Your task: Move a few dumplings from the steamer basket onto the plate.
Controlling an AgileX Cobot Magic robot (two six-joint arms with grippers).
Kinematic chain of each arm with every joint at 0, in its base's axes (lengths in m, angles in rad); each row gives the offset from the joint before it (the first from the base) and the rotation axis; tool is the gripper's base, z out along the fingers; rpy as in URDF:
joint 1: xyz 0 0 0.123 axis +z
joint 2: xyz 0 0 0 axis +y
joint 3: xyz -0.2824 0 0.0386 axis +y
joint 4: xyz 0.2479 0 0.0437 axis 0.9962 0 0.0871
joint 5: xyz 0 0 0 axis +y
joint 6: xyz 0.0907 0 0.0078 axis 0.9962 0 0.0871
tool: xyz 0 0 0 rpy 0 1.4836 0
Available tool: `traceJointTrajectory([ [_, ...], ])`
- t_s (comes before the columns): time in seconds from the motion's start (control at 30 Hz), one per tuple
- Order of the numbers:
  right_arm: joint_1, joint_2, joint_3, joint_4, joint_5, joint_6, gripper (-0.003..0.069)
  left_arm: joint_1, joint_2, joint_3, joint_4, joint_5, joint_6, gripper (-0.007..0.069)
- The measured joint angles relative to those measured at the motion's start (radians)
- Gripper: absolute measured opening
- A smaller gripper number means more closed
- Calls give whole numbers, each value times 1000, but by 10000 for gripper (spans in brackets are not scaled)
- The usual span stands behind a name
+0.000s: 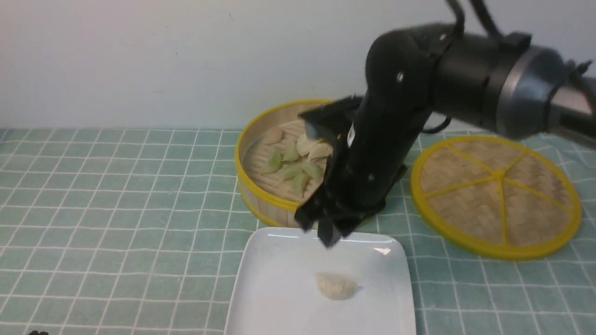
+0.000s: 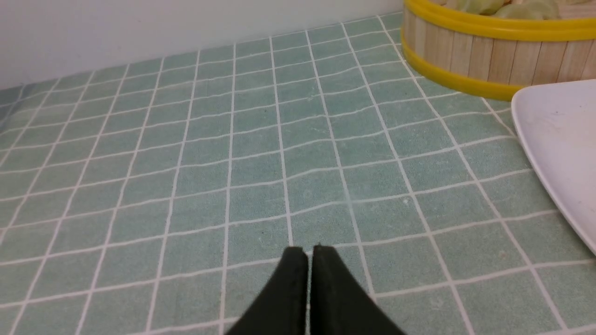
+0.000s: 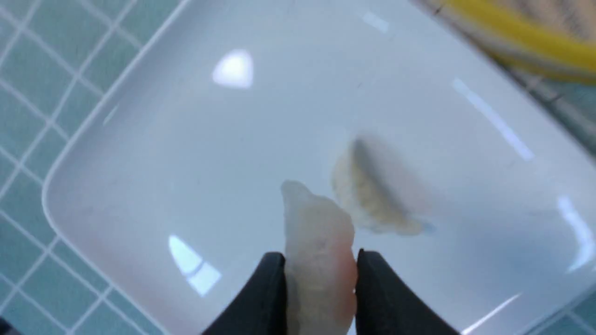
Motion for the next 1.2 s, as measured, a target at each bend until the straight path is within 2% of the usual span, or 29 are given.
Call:
traceJointTrajectory([
  [0.1,39,7,66,0,-4,-5,170,0,0,0,0,0,0,-6],
  [0.27,47,38,85,4,-45,-7,171,0,0,0,0,0,0,-6],
  [0.33,47,59,85,7,-60,-7,194,0,0,0,0,0,0,-6],
  [0.53,47,116,85,9,-109,-10,371,0,0,0,0,0,0,-6],
  [0.63,47,116,72,1,-90,-10,412,0,0,0,0,0,0,-6],
  [0.73,47,107,31,-20,-43,-10,415,0,0,0,0,0,0,-6],
  [0.8,47,75,-5,-47,-32,9,385,0,0,0,0,0,0,-6],
  [0.83,47,12,-20,-77,-32,39,332,0,0,0,0,0,0,-6],
  [1.03,47,-319,-24,-175,-16,165,121,0,0,0,0,0,0,-6],
  [1.1,47,-431,3,-186,-70,189,62,0,0,0,0,0,0,-6],
  [1.2,47,-552,62,-192,-171,206,16,0,0,0,0,0,0,-6],
])
